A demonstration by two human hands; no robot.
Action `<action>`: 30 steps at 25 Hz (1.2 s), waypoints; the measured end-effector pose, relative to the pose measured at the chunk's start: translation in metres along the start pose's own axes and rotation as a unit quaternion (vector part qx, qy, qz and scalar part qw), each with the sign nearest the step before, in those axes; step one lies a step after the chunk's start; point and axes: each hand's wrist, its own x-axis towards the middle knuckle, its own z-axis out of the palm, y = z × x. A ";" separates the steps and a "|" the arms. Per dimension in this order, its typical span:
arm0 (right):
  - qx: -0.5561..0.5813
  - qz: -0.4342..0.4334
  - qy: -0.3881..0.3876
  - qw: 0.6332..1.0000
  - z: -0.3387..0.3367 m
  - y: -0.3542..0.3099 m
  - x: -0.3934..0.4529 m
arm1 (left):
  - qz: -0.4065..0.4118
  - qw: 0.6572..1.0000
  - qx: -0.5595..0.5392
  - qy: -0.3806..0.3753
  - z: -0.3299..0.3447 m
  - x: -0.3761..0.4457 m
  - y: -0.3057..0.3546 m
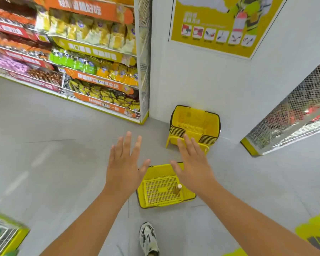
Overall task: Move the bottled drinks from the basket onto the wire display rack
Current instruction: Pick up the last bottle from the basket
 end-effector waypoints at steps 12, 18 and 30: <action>0.075 0.025 -0.122 0.989 0.227 0.147 0.077 | -0.059 0.995 -0.008 -0.083 0.247 0.071 0.017; 0.064 -0.004 -0.185 0.981 0.373 0.216 0.077 | -0.103 0.989 -0.013 -0.107 0.391 0.058 0.029; 0.041 0.017 -0.321 0.946 0.633 0.300 0.058 | -0.092 0.981 0.015 -0.172 0.610 0.034 0.008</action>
